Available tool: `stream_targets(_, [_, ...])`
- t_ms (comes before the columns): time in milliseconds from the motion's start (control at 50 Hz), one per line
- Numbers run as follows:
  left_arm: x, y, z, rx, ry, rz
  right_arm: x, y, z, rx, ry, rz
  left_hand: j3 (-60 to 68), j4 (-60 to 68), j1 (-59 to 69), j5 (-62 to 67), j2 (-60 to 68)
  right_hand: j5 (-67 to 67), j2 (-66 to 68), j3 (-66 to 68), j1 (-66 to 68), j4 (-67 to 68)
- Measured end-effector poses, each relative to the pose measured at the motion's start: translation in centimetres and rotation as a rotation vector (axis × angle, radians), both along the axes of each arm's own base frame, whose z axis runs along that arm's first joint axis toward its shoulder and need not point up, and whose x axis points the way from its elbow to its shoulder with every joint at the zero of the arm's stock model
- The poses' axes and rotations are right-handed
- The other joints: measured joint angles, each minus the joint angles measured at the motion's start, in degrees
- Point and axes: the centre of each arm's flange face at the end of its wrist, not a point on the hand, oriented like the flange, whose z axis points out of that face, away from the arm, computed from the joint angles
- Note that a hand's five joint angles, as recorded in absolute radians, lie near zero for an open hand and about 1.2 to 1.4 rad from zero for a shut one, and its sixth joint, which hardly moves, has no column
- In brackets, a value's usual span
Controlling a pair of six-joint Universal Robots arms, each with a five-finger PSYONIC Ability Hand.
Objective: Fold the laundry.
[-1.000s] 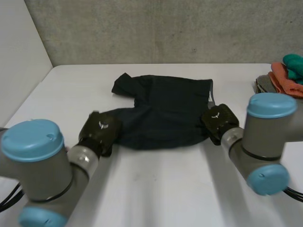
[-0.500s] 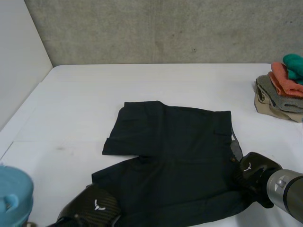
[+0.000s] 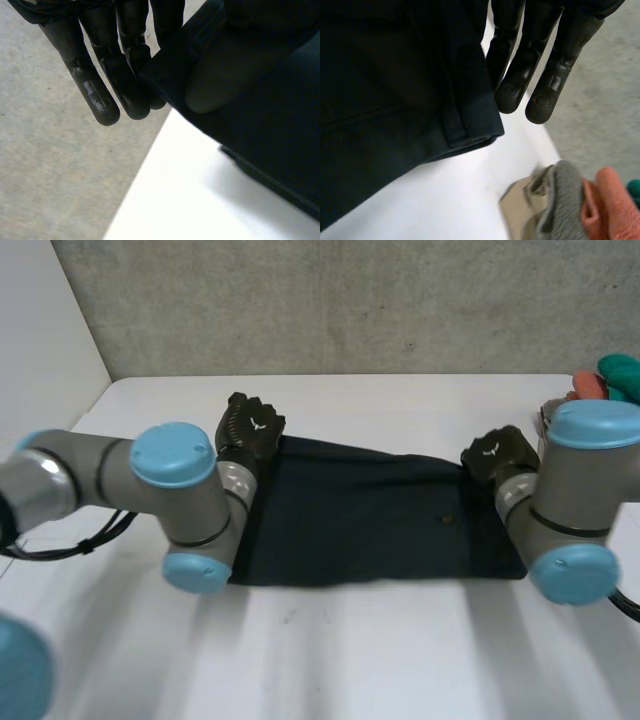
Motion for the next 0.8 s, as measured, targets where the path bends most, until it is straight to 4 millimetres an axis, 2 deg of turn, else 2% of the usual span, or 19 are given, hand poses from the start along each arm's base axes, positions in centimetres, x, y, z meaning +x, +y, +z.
stream_targets(60, [-1.0, -2.2, -1.4, -0.082, 0.003, 0.021, 0.9, -2.6, -1.4, -0.093, 0.006, -0.025, 0.0, 0.0, 0.0, 0.0, 0.0, 0.0, 0.0, 0.0, 0.0, 0.0])
stream_targets(140, [-1.6, -3.7, -2.1, -0.146, 0.028, 0.031, 1.5, -4.3, -2.7, -0.156, 0.015, -0.039, 0.0, 0.0, 0.0, 0.0, 0.0, 0.0, -0.1, 0.0, -0.1, 0.0])
stream_targets(160, [-1.9, -4.3, -2.4, -0.17, 0.045, 0.026, 1.8, -5.0, -3.4, -0.185, 0.02, -0.045, -2.9, -3.1, -2.7, -2.5, -3.0, -15.9, -19.2, -19.6, -15.4, -18.1])
stream_targets(180, [-2.0, -4.5, -2.6, -0.178, 0.051, 0.022, 1.9, -5.2, -3.6, -0.196, 0.021, -0.048, -7.1, -7.3, -7.0, -6.7, -7.2, -26.8, -29.7, -30.0, -23.8, -29.5])
stream_targets(200, [-2.1, -4.6, -2.7, -0.184, 0.058, 0.017, 1.9, -5.4, -3.8, -0.206, 0.02, -0.052, -17.8, -18.2, -19.1, -17.1, -19.3, -31.5, -35.8, -34.8, -27.4, -34.3])
stream_targets(220, [-2.3, -4.6, -2.8, -0.19, 0.065, 0.004, 2.0, -5.5, -3.9, -0.215, 0.018, -0.055, -29.8, -29.3, -32.0, -28.1, -30.4, -42.1, -45.5, -45.7, -35.8, -45.1])
stream_targets(240, [-2.4, -4.6, -2.9, -0.192, 0.068, 0.0, 2.0, -5.6, -3.9, -0.225, 0.015, -0.06, -33.4, -33.0, -36.1, -31.7, -34.0, -42.1, -45.5, -45.7, -35.8, -45.1])
stream_targets(260, [-2.6, -4.5, -3.0, -0.194, 0.073, -0.012, 2.0, -5.7, -3.9, -0.236, 0.008, -0.067, -41.9, -42.9, -45.6, -41.8, -42.7, -48.5, -51.5, -52.3, -41.5, -51.6])
stream_targets(280, [-2.8, -4.4, -3.0, -0.196, 0.078, -0.023, 1.9, -5.8, -3.6, -0.247, -0.004, -0.077, -47.4, -48.6, -49.2, -47.6, -48.2, -52.1, -54.8, -56.4, -45.9, -54.6])
stream_targets(340, [-3.0, -3.8, -2.2, -0.202, 0.092, -0.041, 1.6, -5.6, -2.3, -0.267, -0.045, -0.094, -55.5, -56.4, -54.2, -55.1, -56.3, -52.5, -54.8, -56.7, -46.2, -54.6])
stream_targets(460, [-2.2, -1.7, 0.6, -0.177, 0.142, -0.048, -0.3, -4.0, 2.3, -0.267, -0.176, -0.091, -56.1, -57.1, -54.2, -55.4, -56.9, -52.6, -54.8, -56.7, -46.2, -54.6])
stream_targets(500, [-2.0, -1.4, 0.8, -0.172, 0.146, -0.047, -0.6, -3.7, 2.7, -0.259, -0.185, -0.086, -56.1, -57.1, -54.2, -55.4, -56.9, -52.6, -54.8, -56.7, -46.2, -54.6])
stream_targets(540, [-0.9, 0.0, 1.7, -0.135, 0.166, -0.037, -2.1, -2.2, 4.1, -0.186, -0.215, -0.051, -56.1, -57.1, -54.2, -55.4, -56.9, -52.6, -54.8, -56.7, -46.2, -54.6])
stream_targets(620, [0.2, 1.5, 2.5, -0.1, 0.18, -0.029, -3.3, -0.7, 4.6, -0.091, -0.228, -0.012, -56.1, -57.1, -54.2, -55.4, -56.9, -52.6, -54.8, -56.7, -46.2, -54.6])
stream_targets(700, [1.1, 3.0, 2.7, -0.072, 0.183, -0.03, -4.2, 0.6, 4.1, 0.039, -0.237, 0.043, -56.1, -57.1, -54.2, -55.4, -56.9, -52.6, -54.8, -56.7, -47.8, -54.6])
stream_targets(800, [1.6, 3.7, 2.2, -0.046, 0.177, -0.029, -4.2, 0.2, 2.5, 0.109, -0.242, 0.065, -56.1, -57.1, -54.2, -55.4, -56.9, -52.4, -54.4, -56.2, -47.7, -54.4])
